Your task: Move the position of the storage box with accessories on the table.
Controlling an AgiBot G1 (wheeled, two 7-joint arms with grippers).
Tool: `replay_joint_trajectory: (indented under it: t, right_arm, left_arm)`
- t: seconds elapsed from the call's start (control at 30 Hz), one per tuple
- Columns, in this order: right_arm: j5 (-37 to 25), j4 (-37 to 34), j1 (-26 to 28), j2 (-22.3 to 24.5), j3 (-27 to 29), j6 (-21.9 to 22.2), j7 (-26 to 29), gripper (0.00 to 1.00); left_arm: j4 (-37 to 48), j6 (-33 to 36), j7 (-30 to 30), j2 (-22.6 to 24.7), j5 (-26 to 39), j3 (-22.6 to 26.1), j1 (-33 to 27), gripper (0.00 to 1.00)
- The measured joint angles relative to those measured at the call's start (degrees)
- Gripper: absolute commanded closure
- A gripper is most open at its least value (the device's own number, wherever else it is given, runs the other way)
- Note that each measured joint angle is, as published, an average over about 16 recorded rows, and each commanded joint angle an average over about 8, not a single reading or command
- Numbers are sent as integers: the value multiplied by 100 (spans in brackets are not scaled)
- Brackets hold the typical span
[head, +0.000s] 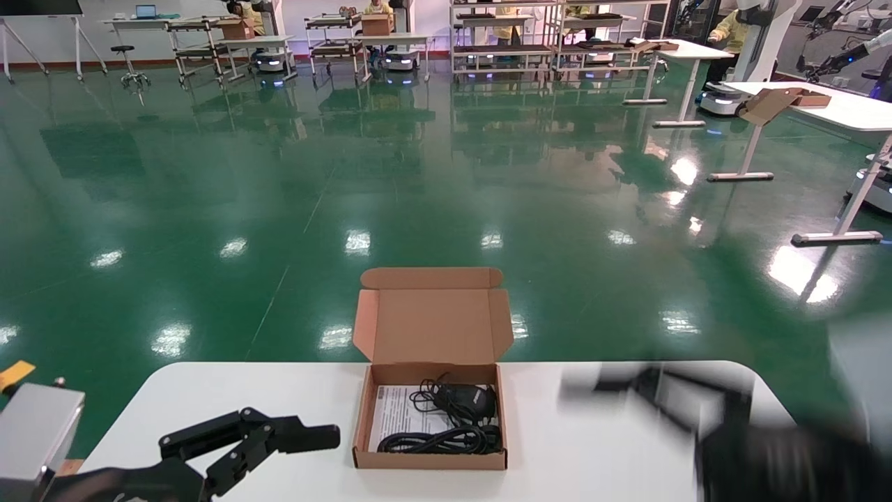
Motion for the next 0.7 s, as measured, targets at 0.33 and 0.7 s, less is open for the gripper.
replay_joint_trajectory:
  t: [0.33, 0.7]
  right_arm:
    - [-1174, -2350, 1851, -892, -852, 119, 846, 0]
    - [-2307, -4355, 2804, -1731, -1593, 555, 1393, 0]
  left_arm:
    - [0, 0, 0, 0, 0, 0, 0, 0]
    - [0, -1, 0, 0, -1, 0, 0, 0]
